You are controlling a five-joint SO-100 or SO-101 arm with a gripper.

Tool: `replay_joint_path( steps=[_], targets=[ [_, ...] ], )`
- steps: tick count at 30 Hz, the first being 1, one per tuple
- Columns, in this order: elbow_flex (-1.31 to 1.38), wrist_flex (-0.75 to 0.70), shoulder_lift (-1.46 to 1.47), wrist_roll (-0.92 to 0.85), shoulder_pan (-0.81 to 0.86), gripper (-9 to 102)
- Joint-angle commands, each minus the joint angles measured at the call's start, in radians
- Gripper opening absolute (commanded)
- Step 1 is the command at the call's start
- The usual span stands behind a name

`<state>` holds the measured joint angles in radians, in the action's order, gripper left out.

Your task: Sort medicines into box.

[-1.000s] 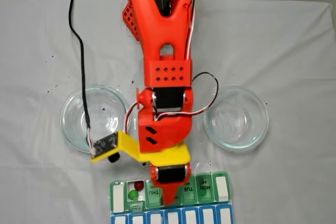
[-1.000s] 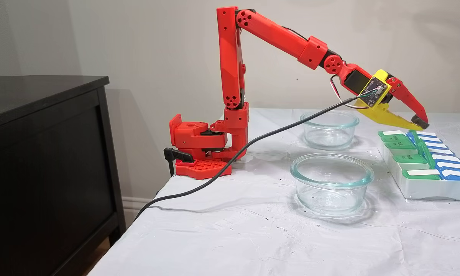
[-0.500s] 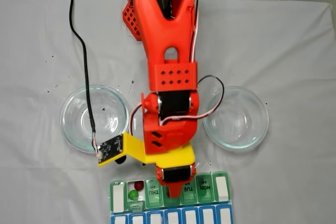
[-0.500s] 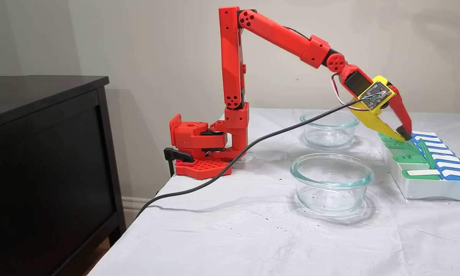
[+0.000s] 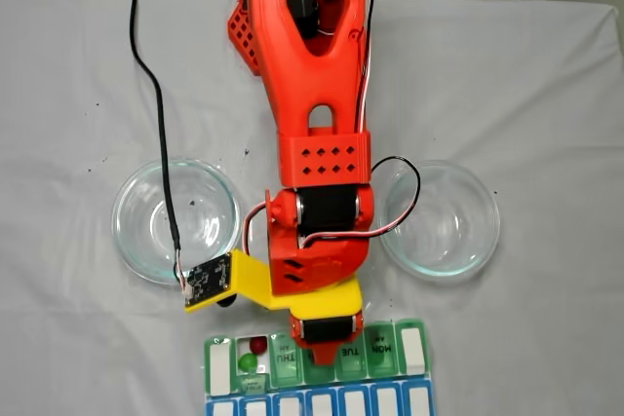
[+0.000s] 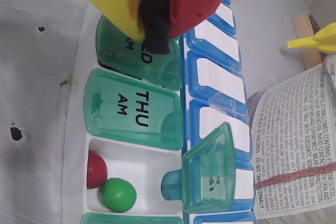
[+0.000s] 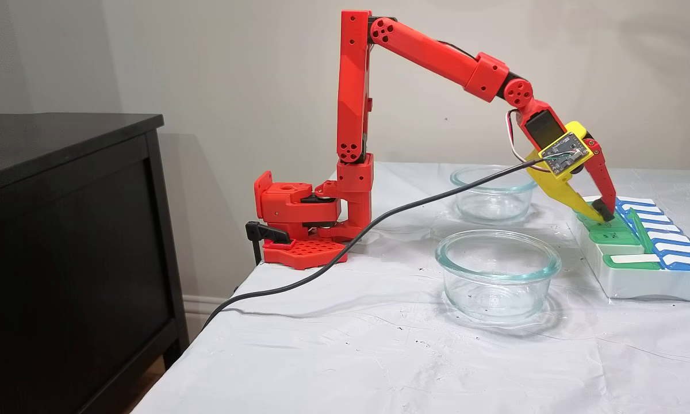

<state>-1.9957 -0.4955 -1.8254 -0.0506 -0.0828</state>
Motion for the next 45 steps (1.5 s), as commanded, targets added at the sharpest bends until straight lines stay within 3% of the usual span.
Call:
replay_joint_path(
  steps=[1,9,17,24,33,45],
  targets=[
    [0.032,-0.011,0.002,0.015,-0.008,0],
    [-0.005,-0.002,-0.023,0.029,-0.014,0],
    [-0.216,0.399,-0.321,-0.081,0.037,0],
    [-0.278,0.561,-0.428,-0.158,0.083,0],
    [-0.282,0.676,-0.374,-0.261,0.106,0],
    [-0.216,0.62,-0.244,-0.313,0.167,0]
  ],
)
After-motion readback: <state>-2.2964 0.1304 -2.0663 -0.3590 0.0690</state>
